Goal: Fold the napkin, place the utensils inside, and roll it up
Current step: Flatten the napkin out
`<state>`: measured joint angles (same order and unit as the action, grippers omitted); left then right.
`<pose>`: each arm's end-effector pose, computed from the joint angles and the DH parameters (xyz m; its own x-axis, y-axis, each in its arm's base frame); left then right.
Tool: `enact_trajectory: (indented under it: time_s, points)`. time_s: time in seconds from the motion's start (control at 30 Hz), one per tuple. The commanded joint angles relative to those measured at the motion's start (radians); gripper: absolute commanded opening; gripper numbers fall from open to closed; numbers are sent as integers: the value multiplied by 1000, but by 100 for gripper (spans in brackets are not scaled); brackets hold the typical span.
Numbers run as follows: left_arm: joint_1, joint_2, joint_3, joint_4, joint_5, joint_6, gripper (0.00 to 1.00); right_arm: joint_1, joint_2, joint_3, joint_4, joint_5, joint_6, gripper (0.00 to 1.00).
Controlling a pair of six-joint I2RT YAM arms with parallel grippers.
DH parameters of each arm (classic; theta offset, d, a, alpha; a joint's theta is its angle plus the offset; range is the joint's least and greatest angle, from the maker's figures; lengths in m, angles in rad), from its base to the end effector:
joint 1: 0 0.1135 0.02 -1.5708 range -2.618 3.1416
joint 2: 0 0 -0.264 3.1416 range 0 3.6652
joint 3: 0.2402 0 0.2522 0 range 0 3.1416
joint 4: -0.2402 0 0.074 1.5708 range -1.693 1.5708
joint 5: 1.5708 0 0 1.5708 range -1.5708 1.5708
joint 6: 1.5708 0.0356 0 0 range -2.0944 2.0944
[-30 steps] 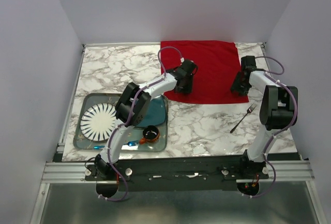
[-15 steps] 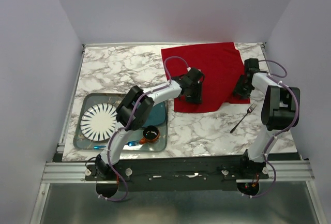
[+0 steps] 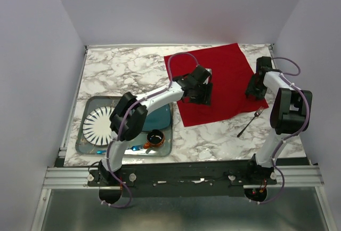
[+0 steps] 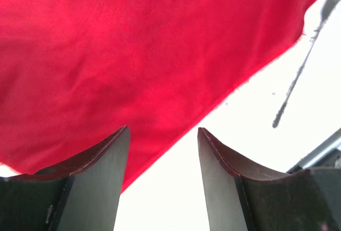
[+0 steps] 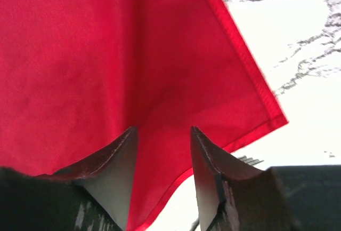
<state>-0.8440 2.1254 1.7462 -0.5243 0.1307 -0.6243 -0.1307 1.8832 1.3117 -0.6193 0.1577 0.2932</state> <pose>0.3131 -0.3591 0.2171 -0.8879 0.1264 -0.4423 0.3396 0.8288 -0.4448 0.3761 -0.0551 0.1813 -0.8276 0.3967 -0.3972 0.4446 0.8951 -0.0324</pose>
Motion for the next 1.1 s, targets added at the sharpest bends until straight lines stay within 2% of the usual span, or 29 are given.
enact_trajectory:
  time_s: [0.0,0.07,0.23,0.5,0.6,0.8,0.93,0.97,1.07]
  points:
    - [3,-102,-120,30,-23,86,61,8,-93,-41,-22,36,-54,60]
    - [11,-84,-120,12,-31,97,57,8,-96,-46,-11,-10,-58,63]
    - [11,-44,-132,9,-60,115,55,8,-72,-48,-10,-32,-55,64]
    - [6,-68,-280,38,-77,72,55,8,-88,-32,-23,15,-33,64]
    - [6,-91,-345,69,-65,51,55,5,-116,-77,-30,54,33,63]
    - [-1,-128,-390,90,-19,20,55,-10,-234,-202,-23,3,106,61]
    - [-10,-153,-406,99,3,15,55,-10,-337,-307,-10,-89,116,47]
    - [-10,-157,-404,96,3,17,56,-10,-351,-342,-4,-96,121,33]
    - [-10,-180,-387,78,-2,24,56,-12,-374,-402,21,-109,127,8]
